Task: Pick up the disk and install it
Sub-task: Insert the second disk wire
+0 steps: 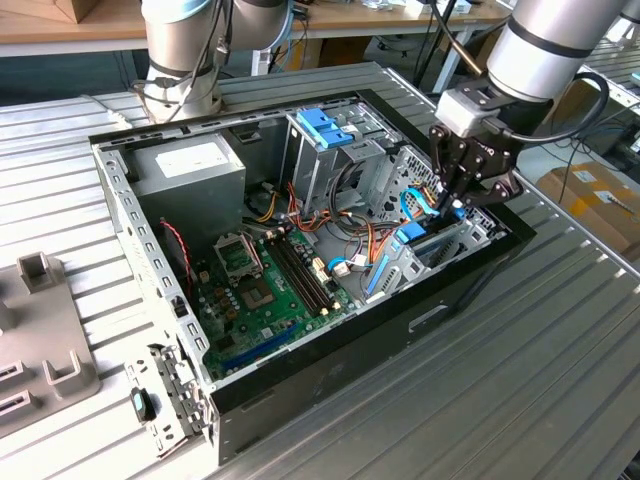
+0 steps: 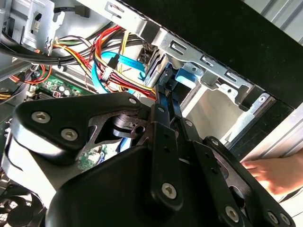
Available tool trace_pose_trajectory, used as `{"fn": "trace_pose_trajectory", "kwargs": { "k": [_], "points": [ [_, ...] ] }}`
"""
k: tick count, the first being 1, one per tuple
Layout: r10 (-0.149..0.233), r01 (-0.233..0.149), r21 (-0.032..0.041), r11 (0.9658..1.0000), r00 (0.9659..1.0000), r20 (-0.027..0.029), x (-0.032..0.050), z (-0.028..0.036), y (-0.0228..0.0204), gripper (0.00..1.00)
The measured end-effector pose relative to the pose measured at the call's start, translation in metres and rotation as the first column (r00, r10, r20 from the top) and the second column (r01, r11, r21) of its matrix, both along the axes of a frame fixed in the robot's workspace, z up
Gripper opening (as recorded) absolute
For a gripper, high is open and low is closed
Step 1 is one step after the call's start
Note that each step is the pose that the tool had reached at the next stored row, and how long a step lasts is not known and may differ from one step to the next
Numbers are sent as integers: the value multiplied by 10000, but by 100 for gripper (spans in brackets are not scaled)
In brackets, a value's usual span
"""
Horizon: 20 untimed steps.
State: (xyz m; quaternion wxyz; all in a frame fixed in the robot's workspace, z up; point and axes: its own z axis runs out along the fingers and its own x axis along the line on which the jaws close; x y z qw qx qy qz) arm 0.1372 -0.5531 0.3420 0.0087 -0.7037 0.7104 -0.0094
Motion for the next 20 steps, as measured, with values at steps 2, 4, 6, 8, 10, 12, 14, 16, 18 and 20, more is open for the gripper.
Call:
{"fn": "trace_pose_trajectory", "kwargs": {
  "k": [2, 4, 6, 8, 10, 12, 14, 16, 18, 20],
  "points": [
    [0, 0, 2, 10000, 10000, 0, 0, -10, 0, 16],
    [0, 0, -3, 10000, 10000, 0, 0, -21, 0, 16],
    [0, 0, -2, 10000, 10000, 0, 0, -28, 0, 16],
    [0, 0, 2, 10000, 10000, 0, 0, -31, 0, 16],
    [0, 0, 0, 10000, 10000, 0, 0, -31, 0, 16],
    [-1, 1, 1, 10000, 10000, 0, 0, -32, 0, 16],
    [0, 0, 0, 10000, 10000, 0, 0, -32, 0, 16],
    [0, 0, 14, 10000, 10000, 0, 0, -38, 1, 18],
    [0, 0, 2, 10000, 10000, 0, 0, -34, 0, 29],
    [0, 0, 1, 10000, 10000, 0, 0, -35, 0, 42]
  ]
}}
